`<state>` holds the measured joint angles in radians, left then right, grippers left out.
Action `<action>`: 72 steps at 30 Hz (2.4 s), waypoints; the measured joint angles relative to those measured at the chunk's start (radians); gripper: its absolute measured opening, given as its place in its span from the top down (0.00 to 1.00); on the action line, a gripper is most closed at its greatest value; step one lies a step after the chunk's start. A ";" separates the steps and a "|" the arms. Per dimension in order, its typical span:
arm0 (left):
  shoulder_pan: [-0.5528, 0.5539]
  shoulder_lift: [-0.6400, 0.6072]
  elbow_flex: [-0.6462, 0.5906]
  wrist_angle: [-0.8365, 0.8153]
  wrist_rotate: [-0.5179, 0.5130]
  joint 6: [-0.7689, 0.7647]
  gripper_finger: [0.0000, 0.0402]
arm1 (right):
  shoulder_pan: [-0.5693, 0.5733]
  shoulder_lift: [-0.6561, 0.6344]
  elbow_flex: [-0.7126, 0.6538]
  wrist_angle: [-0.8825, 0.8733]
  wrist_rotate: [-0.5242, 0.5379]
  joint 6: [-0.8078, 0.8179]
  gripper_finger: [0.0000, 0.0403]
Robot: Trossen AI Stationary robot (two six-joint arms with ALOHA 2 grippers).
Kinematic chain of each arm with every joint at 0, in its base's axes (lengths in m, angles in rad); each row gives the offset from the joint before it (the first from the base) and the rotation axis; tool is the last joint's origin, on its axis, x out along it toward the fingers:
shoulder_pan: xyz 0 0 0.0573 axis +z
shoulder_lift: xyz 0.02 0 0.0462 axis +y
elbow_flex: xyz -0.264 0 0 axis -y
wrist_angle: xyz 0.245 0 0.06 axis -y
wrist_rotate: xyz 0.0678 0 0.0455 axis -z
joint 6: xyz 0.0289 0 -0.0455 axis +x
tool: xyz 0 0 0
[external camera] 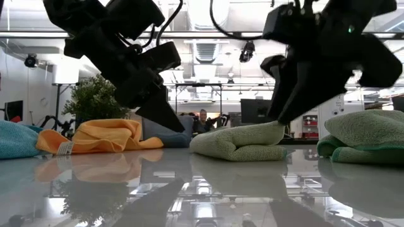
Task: Fold microfiber towels
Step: Fold the top green towel
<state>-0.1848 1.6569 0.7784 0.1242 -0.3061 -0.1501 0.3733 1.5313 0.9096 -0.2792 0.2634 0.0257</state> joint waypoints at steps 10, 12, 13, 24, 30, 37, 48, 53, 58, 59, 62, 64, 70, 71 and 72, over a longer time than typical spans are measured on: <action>-0.002 0.022 0.001 0.006 0.046 -0.012 0.92 | -0.001 0.056 0.000 0.033 0.054 -0.001 0.76; -0.002 0.032 0.000 0.017 0.047 -0.025 0.92 | 0.000 0.061 0.001 0.033 0.053 -0.007 0.85; -0.002 0.037 0.000 0.032 0.050 -0.026 0.92 | 0.000 0.062 0.001 0.034 0.053 -0.011 0.89; -0.090 0.014 0.007 0.026 0.164 -0.056 0.92 | -0.013 0.073 0.164 -0.019 -0.089 0.127 0.98; -0.193 0.027 0.004 0.109 0.164 -0.131 0.92 | -0.015 0.164 0.272 -0.081 -0.145 0.242 0.98; -0.280 0.161 0.010 0.408 0.126 -0.133 0.92 | -0.015 0.282 0.449 -0.219 -0.197 0.262 0.98; -0.313 0.280 0.012 0.456 -0.200 -0.268 0.92 | 0.018 0.329 0.543 -0.334 -0.220 0.219 0.98; -0.312 0.279 0.012 0.459 -0.201 -0.267 0.92 | 0.031 0.340 0.535 -0.348 -0.219 0.222 0.98; -0.311 0.278 0.012 0.455 -0.203 -0.264 0.92 | 0.031 0.389 0.529 -0.328 -0.211 0.236 0.98; -0.310 0.278 0.012 0.451 -0.205 -0.264 0.92 | 0.031 0.400 0.529 -0.317 -0.212 0.232 0.98; -0.309 0.278 0.012 0.446 -0.205 -0.264 0.92 | 0.031 0.430 0.529 -0.308 -0.211 0.225 0.98; -0.309 0.276 0.012 0.439 -0.205 -0.264 0.92 | 0.031 0.434 0.529 -0.309 -0.212 0.225 0.97; -0.308 0.208 0.011 0.380 -0.204 -0.258 0.92 | 0.028 0.413 0.529 -0.316 -0.248 0.224 0.87; -0.308 0.192 0.012 0.357 -0.205 -0.256 0.92 | 0.028 0.405 0.529 -0.320 -0.250 0.224 0.84; -0.308 0.175 0.014 0.330 -0.205 -0.256 0.92 | 0.028 0.395 0.529 -0.320 -0.250 0.219 0.81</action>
<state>-0.4931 1.8322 0.7925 0.4537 -0.5110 -0.4058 0.4011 1.9262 1.4384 -0.5994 0.0135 0.2448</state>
